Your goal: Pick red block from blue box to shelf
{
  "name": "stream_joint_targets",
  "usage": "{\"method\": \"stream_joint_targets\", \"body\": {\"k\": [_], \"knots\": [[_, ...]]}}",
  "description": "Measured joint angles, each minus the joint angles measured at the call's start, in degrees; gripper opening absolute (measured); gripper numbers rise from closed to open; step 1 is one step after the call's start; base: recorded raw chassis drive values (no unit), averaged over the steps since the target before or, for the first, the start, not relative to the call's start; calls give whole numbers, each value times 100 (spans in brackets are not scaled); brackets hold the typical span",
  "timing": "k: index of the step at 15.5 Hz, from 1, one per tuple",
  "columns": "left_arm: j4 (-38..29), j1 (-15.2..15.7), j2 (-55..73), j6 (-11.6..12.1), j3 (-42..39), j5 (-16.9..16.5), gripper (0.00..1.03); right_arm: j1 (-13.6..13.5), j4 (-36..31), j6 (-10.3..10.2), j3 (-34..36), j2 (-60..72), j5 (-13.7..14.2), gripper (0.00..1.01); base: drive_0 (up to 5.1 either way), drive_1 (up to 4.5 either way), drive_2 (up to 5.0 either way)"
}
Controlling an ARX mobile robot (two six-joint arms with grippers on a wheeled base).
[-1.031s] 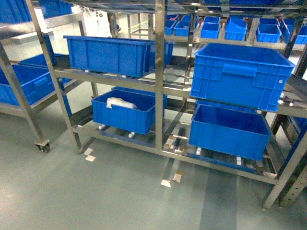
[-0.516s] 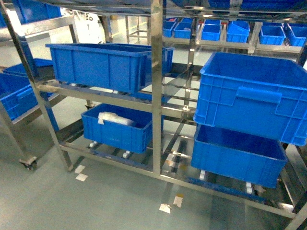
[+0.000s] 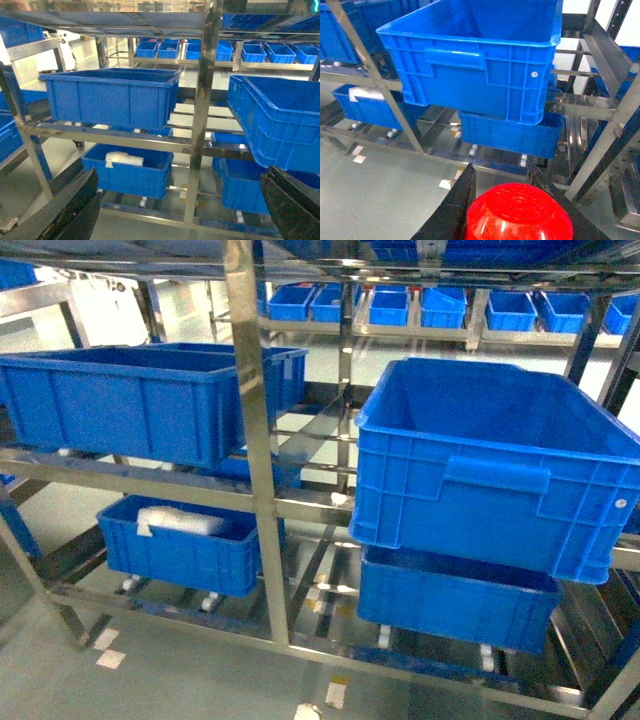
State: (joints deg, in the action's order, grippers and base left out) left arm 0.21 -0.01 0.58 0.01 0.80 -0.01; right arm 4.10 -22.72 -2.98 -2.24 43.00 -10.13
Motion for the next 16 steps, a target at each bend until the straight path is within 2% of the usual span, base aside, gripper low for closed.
{"method": "stream_joint_targets", "body": {"k": [6, 10, 16], "knots": [[4, -4, 0, 2, 0, 4, 98, 0, 2, 0, 0, 2, 2, 26, -4, 429, -437], [0, -4, 0, 0, 0, 7, 98, -2, 4, 0, 0, 2, -2, 26, 0, 0, 0], [0, -4, 0, 2, 0, 0, 98, 2, 7, 0, 0, 2, 2, 26, -193, -193, -193]]}}
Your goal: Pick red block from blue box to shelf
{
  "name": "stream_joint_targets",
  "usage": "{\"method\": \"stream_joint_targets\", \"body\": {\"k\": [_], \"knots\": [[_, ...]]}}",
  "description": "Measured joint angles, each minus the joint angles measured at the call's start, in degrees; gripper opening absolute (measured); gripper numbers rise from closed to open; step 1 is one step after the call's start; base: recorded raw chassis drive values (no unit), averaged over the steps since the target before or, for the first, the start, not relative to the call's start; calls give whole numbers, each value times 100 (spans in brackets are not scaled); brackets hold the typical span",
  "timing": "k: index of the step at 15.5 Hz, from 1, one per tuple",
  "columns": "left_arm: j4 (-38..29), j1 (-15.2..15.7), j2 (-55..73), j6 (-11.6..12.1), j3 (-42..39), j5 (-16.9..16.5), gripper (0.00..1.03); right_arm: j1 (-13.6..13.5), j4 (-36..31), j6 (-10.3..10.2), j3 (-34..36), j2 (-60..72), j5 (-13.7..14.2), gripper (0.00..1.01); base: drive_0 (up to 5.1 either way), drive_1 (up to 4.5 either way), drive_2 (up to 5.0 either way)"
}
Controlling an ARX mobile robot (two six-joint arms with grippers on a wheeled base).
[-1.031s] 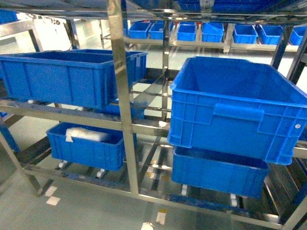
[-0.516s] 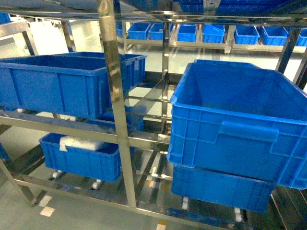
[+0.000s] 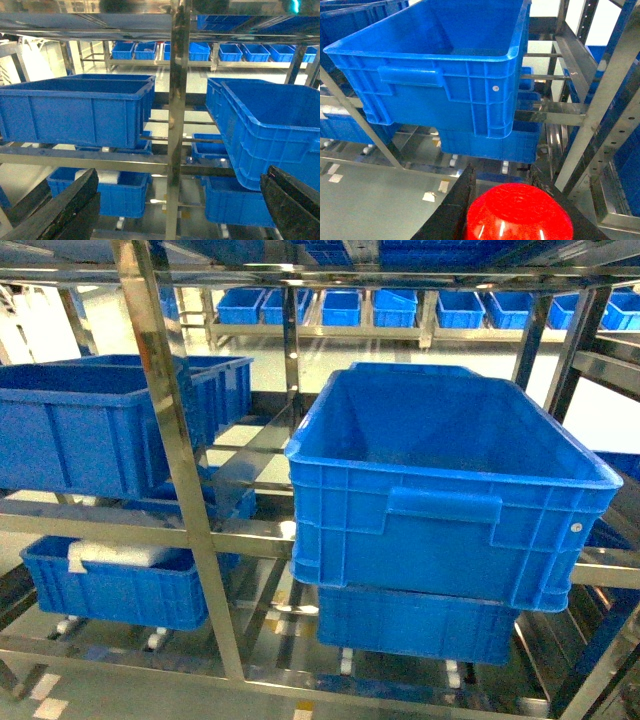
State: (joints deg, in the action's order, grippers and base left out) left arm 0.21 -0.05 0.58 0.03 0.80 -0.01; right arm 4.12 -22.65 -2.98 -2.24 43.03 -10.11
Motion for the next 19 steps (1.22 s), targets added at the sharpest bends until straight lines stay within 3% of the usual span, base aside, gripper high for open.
{"method": "stream_joint_targets", "body": {"k": [9, 19], "knots": [[-2, 0, 0, -2, 0, 2, 98, -2, -7, 0, 0, -2, 0, 26, -193, -193, -193], [0, 0, 0, -2, 0, 4, 98, -2, -2, 0, 0, 0, 0, 26, 12, 375, -351]]}}
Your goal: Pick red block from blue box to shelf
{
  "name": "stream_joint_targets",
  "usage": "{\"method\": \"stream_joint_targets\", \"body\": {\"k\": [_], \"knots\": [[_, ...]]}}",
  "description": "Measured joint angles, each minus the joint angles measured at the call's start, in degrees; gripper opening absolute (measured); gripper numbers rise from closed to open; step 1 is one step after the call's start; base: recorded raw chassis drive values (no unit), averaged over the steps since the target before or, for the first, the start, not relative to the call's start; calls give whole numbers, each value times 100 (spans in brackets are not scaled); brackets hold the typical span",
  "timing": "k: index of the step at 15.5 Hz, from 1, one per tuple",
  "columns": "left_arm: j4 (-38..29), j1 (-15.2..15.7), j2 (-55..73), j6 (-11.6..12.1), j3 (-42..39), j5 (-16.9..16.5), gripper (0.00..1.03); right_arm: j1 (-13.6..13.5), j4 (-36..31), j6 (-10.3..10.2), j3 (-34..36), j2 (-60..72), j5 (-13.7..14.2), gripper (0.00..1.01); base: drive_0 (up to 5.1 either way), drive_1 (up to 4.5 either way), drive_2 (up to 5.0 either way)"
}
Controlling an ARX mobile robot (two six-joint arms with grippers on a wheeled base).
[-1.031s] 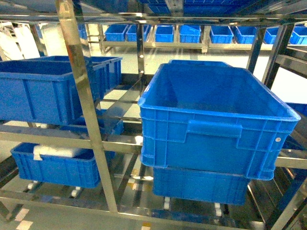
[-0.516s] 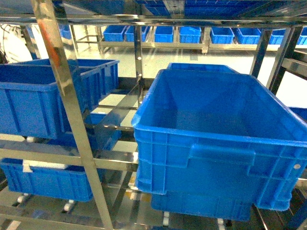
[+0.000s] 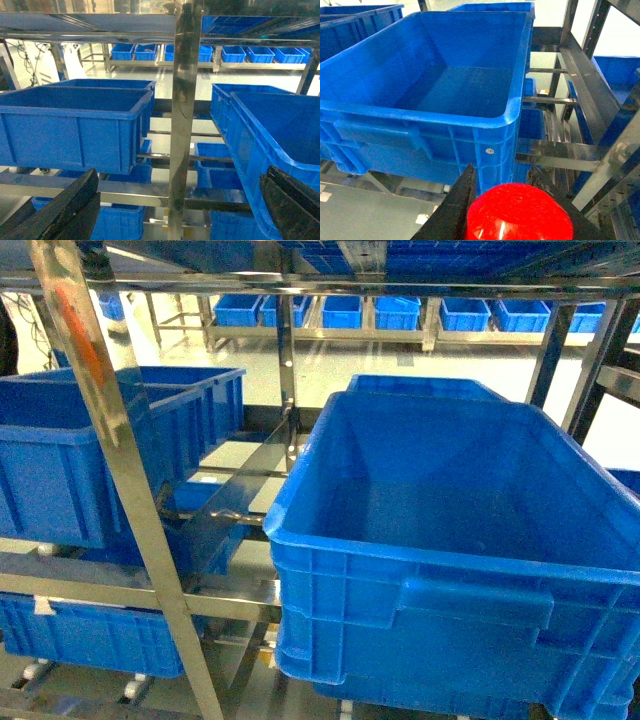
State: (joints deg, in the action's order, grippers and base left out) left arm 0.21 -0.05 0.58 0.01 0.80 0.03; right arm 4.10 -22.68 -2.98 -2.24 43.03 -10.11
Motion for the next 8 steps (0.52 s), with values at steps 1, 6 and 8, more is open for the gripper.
{"method": "stream_joint_targets", "body": {"k": [1, 6, 8], "knots": [[0, 0, 0, 2, 0, 0, 98, 0, 0, 0, 0, 0, 0, 26, 13, 369, -343], [0, 0, 0, 0, 0, 0, 98, 0, 0, 0, 0, 0, 0, 26, 8, 221, -206], [0, 0, 0, 0, 0, 0, 98, 0, 0, 0, 0, 0, 0, 26, 0, 0, 0]]}}
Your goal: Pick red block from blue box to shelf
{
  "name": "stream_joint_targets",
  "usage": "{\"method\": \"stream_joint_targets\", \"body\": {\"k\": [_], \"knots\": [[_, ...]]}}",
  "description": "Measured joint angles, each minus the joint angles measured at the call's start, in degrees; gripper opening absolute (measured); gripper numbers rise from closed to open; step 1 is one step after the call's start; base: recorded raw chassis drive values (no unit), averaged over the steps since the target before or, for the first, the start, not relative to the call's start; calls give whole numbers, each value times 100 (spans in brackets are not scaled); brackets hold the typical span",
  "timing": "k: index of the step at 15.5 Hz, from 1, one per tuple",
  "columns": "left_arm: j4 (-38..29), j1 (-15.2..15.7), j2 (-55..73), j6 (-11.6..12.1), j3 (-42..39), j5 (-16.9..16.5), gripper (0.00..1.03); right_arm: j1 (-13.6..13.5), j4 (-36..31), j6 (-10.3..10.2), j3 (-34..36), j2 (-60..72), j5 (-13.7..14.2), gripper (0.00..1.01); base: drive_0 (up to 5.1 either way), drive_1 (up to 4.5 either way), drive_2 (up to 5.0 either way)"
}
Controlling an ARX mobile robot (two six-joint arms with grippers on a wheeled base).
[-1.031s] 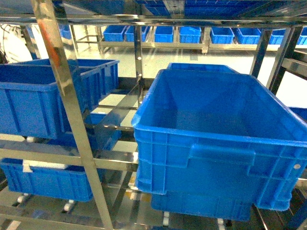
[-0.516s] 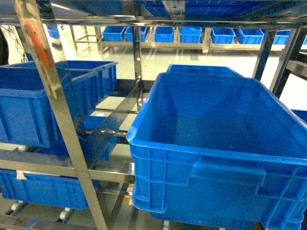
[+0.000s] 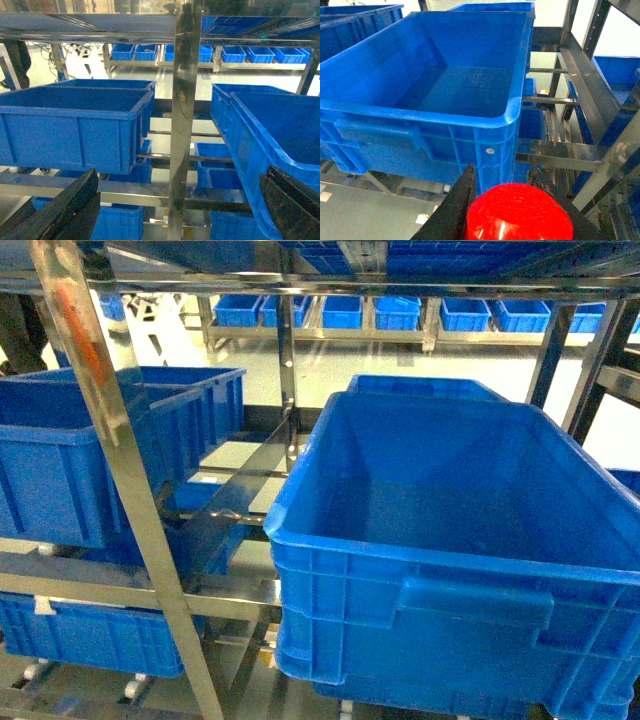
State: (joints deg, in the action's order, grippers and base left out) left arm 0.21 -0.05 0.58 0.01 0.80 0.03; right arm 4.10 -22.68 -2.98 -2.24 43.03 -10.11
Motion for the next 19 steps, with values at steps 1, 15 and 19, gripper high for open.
{"method": "stream_joint_targets", "body": {"k": [1, 15, 19], "knots": [[0, 0, 0, 0, 0, 2, 98, 0, 0, 0, 0, 0, -2, 26, 0, 0, 0], [0, 0, 0, 2, 0, 0, 98, 0, 0, 0, 0, 0, 0, 26, 0, 0, 0], [0, 0, 0, 2, 0, 0, 98, 0, 0, 0, 0, 0, 0, 26, 0, 0, 0]]}}
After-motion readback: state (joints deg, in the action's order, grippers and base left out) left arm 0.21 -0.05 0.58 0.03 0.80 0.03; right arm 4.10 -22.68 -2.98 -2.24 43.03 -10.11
